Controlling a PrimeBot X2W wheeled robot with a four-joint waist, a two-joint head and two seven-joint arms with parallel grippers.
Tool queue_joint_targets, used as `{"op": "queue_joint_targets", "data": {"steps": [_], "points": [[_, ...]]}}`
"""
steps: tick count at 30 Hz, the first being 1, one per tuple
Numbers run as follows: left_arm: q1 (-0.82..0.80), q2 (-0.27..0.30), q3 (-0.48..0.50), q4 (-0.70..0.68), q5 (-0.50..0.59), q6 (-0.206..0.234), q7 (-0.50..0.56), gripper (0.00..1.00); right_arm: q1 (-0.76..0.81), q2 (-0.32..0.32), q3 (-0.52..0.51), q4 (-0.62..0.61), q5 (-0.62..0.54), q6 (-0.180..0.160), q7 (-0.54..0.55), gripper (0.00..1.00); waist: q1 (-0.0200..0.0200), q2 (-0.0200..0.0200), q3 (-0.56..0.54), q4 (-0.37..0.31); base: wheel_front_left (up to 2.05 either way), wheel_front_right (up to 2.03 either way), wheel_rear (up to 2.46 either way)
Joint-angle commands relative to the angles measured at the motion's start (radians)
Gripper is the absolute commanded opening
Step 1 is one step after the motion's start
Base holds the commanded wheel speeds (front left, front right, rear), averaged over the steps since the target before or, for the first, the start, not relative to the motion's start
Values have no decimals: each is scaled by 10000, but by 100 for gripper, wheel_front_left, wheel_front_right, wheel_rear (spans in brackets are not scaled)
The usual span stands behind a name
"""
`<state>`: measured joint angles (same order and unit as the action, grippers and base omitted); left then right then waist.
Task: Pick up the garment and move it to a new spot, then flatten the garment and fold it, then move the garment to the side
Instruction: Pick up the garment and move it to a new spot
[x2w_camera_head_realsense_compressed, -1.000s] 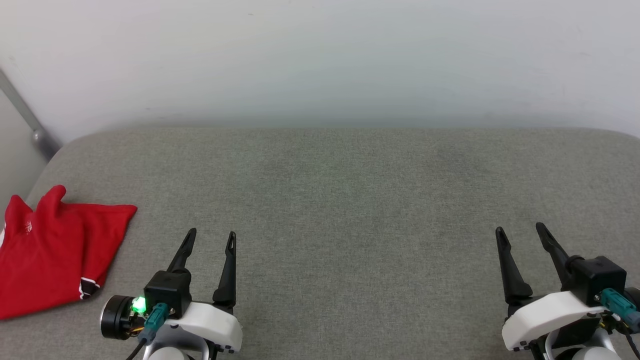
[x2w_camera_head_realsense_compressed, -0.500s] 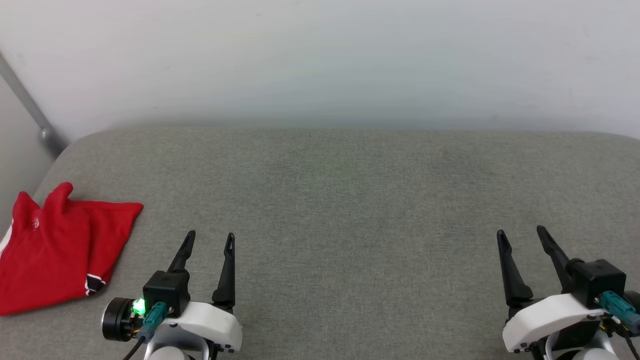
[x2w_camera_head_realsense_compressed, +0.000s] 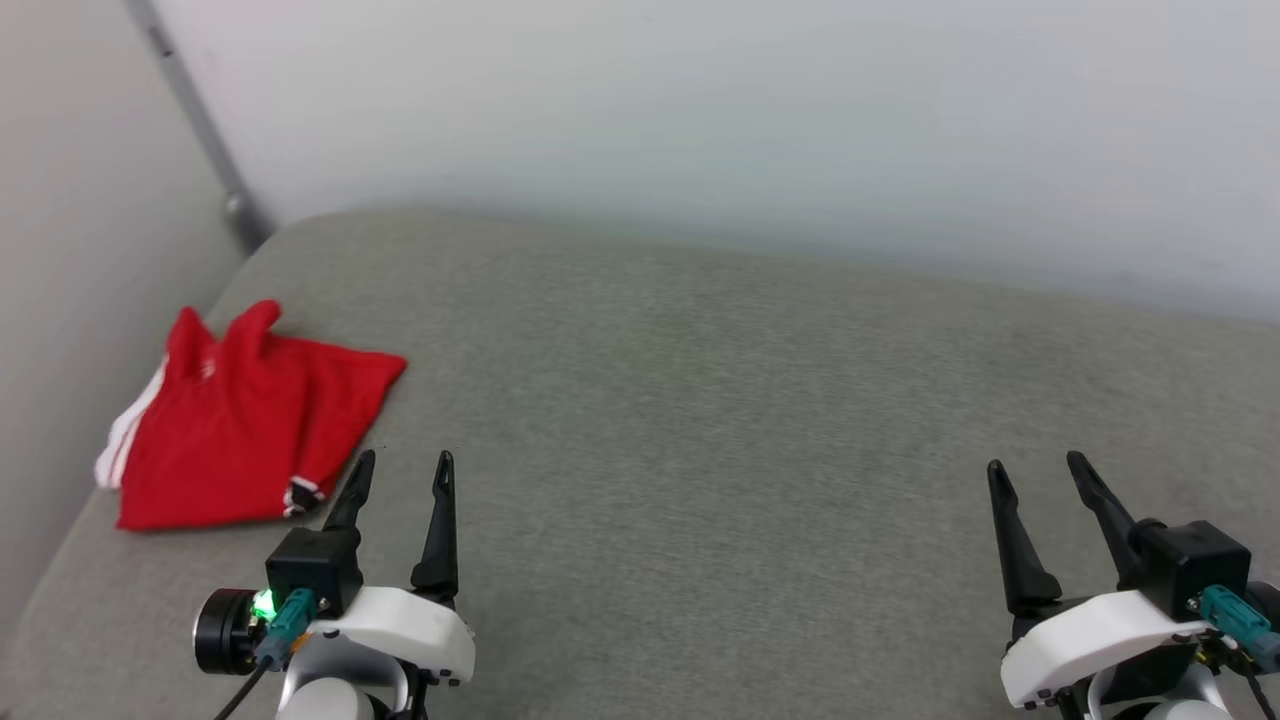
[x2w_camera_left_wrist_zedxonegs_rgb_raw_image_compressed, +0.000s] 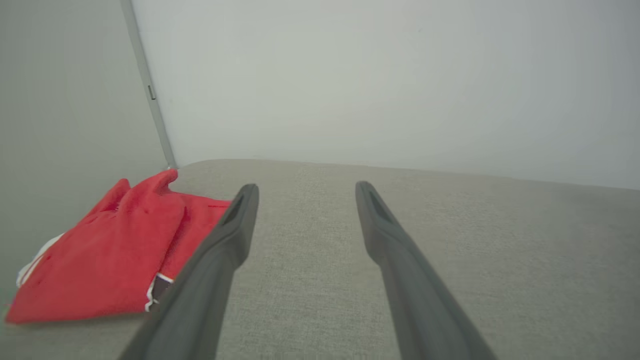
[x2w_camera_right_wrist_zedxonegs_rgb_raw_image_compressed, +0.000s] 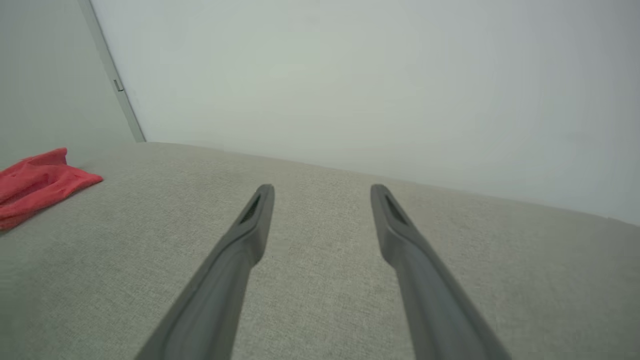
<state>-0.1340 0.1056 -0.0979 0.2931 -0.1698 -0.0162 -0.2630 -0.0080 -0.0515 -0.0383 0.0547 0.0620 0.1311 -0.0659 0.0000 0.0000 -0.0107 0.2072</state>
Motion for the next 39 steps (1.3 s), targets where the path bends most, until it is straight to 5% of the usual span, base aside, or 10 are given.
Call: {"op": "queue_joint_targets", "data": {"steps": [1, 16, 30, 39], "points": [[-137, 8, 34, 11, 39, 41, -26, 100, 10, 20, 31, -63, 14, -5, 18, 100, 0, 0, 70, 622, 0, 0, 0], [-314, -17, 760, 49, -184, 43, -26, 100, -533, 17, 657, -228, -26, -5, 94, 100, 0, 0, 483, 3213, 0, 0, 0], [-161, -180, 1594, -428, -178, 187, -24, 100, -1340, 14, 1169, 76, -206, -7, 215, 100, 0, 0, 986, 3389, 0, 0, 0], [-2202, 364, 1777, 184, -221, -157, 37, 100, -1341, 20, 898, -420, -461, -7, 469, 100, 0, 0, 1700, 2881, 0, 0, 0]]}}
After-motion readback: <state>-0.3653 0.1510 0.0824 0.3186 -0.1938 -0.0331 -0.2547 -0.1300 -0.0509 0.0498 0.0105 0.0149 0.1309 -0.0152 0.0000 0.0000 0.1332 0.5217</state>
